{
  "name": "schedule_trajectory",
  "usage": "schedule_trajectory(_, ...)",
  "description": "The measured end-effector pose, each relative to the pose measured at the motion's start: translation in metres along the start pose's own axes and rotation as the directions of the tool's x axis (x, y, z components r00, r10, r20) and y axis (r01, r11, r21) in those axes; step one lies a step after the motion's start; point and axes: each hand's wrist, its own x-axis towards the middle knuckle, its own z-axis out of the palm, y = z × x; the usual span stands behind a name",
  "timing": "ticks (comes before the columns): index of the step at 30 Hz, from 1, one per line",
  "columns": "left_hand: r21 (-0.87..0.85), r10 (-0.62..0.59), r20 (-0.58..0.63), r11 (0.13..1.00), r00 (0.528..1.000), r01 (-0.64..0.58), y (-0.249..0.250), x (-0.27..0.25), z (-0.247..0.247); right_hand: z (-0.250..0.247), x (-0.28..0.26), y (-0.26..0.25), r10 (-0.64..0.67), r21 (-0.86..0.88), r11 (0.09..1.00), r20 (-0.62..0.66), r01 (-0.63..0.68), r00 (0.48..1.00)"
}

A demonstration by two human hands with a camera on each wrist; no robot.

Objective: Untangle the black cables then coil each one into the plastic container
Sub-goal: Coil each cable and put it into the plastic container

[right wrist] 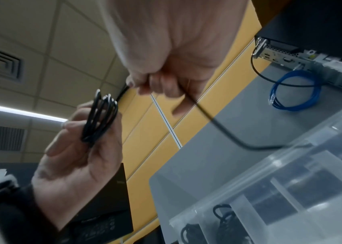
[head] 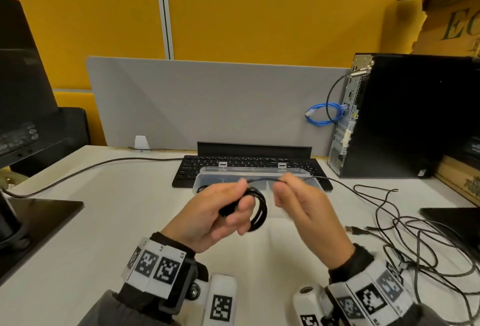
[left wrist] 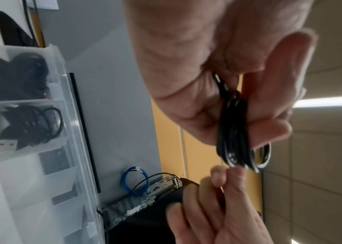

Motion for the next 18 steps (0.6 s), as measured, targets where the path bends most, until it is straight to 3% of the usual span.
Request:
schedule_trajectory(2,-0.156,-0.002,-0.047,0.988,0.999,-0.005,0.001,0.001,-0.003,-0.006,0.002,-0.001,-0.015,0.002,1.0,-0.192,0.015,0.981)
schedule_trajectory(3,-0.221,0.018,-0.008,0.975,1.0,-0.019,0.0,0.0,-0.004,-0.007,0.002,0.0,-0.034,-0.017,0.999,-0.247,0.031,0.968)
schedule_trajectory(5,-0.312,0.095,0.034,0.947,0.995,-0.079,0.001,0.001,-0.002,-0.008,0.002,0.005,-0.07,-0.124,0.991,-0.26,0.039,0.963)
schedule_trajectory(7,-0.373,0.155,-0.15,0.906,0.976,-0.201,0.0,0.005,0.003,-0.005,0.0,0.007,-0.09,-0.345,0.938,-0.144,0.036,0.985)
schedule_trajectory(8,-0.371,0.189,-0.267,0.885,0.945,-0.282,0.0,0.008,0.005,-0.003,-0.003,0.006,-0.072,-0.441,0.896,-0.036,0.048,0.997)
schedule_trajectory(11,-0.202,0.295,-0.443,0.887,0.846,-0.415,-0.003,0.014,-0.002,0.003,-0.008,0.0,0.047,-0.474,0.875,0.284,0.098,0.958)
schedule_trajectory(12,-0.107,0.303,-0.465,0.913,0.832,-0.393,-0.004,0.015,-0.004,0.003,-0.008,-0.003,0.043,-0.439,0.892,0.32,0.107,0.946)
schedule_trajectory(14,0.049,0.281,-0.473,0.955,0.835,-0.293,-0.007,0.015,-0.006,0.0,-0.006,-0.006,-0.025,-0.382,0.916,0.249,0.122,0.968)
schedule_trajectory(18,0.237,0.047,-0.327,0.971,0.944,0.034,-0.01,0.013,0.008,-0.007,-0.003,0.003,-0.194,-0.368,0.917,-0.071,0.155,0.978)
